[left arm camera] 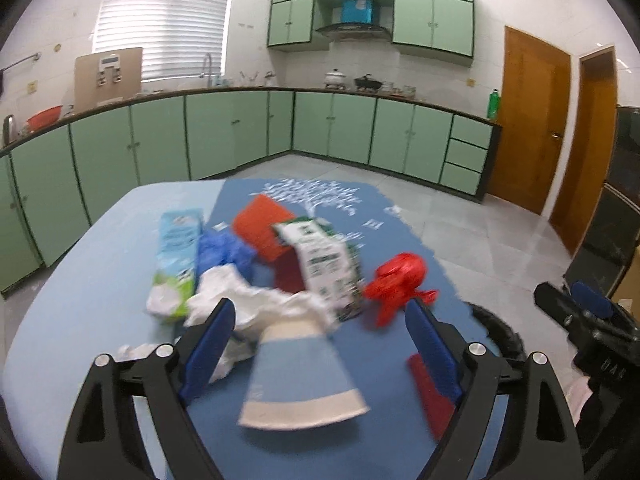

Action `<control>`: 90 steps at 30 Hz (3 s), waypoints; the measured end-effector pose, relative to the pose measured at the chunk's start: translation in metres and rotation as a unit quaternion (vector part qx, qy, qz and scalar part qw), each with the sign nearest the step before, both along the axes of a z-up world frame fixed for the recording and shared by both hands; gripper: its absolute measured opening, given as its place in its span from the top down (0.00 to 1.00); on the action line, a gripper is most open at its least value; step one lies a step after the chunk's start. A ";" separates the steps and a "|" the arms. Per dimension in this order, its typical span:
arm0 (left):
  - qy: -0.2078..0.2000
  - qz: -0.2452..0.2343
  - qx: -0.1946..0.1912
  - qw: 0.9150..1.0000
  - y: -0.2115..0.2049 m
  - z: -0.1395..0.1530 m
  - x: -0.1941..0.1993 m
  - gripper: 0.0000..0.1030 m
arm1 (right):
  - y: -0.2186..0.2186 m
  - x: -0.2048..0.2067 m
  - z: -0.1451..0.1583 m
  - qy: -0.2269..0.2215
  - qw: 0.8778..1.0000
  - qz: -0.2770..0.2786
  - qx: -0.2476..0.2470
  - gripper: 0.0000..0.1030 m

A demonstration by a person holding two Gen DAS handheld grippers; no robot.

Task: Collect trash
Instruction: 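Grasp the white paper cup with the left tool while the right tool grasps the red scouring pad, then drop the white paper cup into the bin with the left tool while the right tool drops the red pad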

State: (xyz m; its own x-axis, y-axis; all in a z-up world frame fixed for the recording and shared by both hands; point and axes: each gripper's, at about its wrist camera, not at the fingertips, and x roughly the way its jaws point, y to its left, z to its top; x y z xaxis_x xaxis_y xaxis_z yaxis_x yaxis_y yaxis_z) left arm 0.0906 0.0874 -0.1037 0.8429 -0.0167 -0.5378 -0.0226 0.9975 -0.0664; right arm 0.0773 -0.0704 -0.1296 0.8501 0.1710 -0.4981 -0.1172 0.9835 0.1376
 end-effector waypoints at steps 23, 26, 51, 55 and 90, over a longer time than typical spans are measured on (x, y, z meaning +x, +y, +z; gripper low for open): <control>0.048 0.019 -0.013 0.999 0.032 -0.041 -0.005 0.18 | 0.073 0.017 -0.063 0.091 0.993 0.052 -0.062 0.47; 0.055 0.016 -0.014 0.998 0.029 -0.044 -0.004 0.18 | 0.076 0.017 -0.063 0.088 0.992 0.067 -0.065 0.57; 0.097 -0.005 -0.022 0.995 -0.008 -0.063 0.014 0.24 | 0.022 0.022 -0.043 0.074 0.997 0.024 -0.020 0.60; 0.089 -0.005 -0.025 0.996 -0.008 -0.058 0.007 0.35 | 0.021 0.022 -0.043 0.076 0.997 0.024 -0.016 0.59; -0.004 -0.103 -0.026 0.994 -0.067 0.029 0.007 0.51 | -0.028 0.001 0.057 -0.021 0.999 -0.021 -0.026 0.59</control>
